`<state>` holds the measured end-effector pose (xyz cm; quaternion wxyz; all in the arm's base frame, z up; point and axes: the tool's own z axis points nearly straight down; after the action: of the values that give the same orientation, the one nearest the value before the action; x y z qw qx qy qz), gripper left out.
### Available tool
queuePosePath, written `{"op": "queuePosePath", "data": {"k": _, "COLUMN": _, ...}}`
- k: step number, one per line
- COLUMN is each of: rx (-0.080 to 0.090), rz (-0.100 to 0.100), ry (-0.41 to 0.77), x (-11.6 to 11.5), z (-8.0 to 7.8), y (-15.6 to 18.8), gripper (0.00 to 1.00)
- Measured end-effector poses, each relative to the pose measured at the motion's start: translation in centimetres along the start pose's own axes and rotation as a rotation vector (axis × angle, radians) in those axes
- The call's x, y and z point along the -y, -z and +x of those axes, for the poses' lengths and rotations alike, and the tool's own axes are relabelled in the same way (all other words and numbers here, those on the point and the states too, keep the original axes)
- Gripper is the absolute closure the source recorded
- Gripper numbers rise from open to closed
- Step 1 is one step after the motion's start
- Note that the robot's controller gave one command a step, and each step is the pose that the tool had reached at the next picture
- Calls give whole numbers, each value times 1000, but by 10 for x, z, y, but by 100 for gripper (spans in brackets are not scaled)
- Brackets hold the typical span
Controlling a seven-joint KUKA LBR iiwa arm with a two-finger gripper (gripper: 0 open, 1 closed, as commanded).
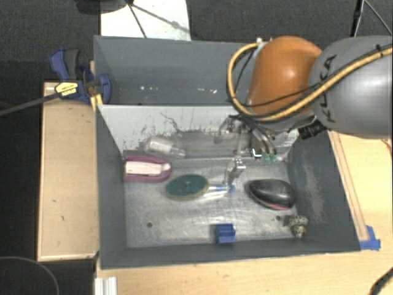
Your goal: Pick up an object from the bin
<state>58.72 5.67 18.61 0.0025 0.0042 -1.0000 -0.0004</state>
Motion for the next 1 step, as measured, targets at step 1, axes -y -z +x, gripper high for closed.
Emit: {"op": "queuePosePath", "data": {"k": 1, "rx": 13, "rz": 0, "ry": 160, "x": -48, "z": 28, "y": -114, "gripper": 0}}
